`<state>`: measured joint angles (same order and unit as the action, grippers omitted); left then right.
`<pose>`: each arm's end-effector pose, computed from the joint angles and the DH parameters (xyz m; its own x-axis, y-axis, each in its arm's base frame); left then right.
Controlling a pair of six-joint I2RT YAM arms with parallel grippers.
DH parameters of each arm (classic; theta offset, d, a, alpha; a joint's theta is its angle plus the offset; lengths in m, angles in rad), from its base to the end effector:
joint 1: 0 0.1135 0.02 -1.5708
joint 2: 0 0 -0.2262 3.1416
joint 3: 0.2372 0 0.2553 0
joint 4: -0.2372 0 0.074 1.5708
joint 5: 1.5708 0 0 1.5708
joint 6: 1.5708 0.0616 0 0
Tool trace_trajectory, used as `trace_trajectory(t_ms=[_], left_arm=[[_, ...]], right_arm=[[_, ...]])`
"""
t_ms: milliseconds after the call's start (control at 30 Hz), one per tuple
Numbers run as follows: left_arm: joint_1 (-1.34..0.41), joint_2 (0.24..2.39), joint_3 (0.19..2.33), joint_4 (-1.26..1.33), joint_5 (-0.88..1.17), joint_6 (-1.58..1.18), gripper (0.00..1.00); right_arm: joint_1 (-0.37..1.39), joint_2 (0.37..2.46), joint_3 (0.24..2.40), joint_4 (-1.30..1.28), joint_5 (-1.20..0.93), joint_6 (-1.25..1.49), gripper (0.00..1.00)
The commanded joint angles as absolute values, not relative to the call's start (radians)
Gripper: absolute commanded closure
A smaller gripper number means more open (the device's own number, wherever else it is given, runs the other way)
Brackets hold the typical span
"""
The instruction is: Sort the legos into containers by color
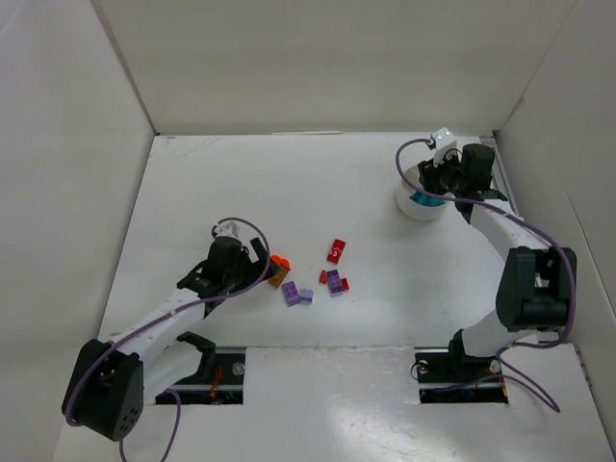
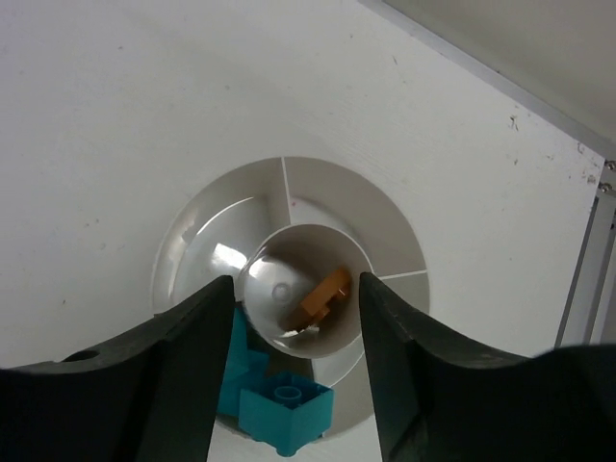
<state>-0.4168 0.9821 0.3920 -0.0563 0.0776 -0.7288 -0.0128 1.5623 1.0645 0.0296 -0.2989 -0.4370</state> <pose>0.2194 -0.1024 0.1318 -0.7173 -0.4085 -0.5644 -0.0235 0.8238 -0.5664 0.3835 0.0132 0.2140 -0.3028 -0.4006 -0.8648 -0.4179 0.8713 -0.2573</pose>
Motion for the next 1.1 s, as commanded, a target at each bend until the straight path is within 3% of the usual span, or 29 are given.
trace_trajectory(t_ms=[0,33,133,533,1067], left_arm=[[-0.408,0.936,0.35,-0.043,0.066,-0.742,0.08],[-0.408,0.936,0.339,-0.029,0.066,-0.742,0.09],[-0.408,0.925,0.295,0.026,0.078,-0.742,0.14],[-0.453,0.983,0.259,0.163,0.146,-0.654,0.41],[-0.462,1.051,0.288,0.206,0.181,-0.572,0.6]], right_arm=[[-0.018,1.48,1.072,0.08,-0.316,-0.426,0.39],[-0.018,1.468,1.062,0.071,-0.316,-0.426,0.34],[-0.018,1.431,1.052,0.058,-0.316,-0.426,0.33],[-0.018,1.368,1.012,0.04,-0.307,-0.426,0.33],[-0.037,1.33,0.985,0.031,-0.298,-0.417,0.33]])
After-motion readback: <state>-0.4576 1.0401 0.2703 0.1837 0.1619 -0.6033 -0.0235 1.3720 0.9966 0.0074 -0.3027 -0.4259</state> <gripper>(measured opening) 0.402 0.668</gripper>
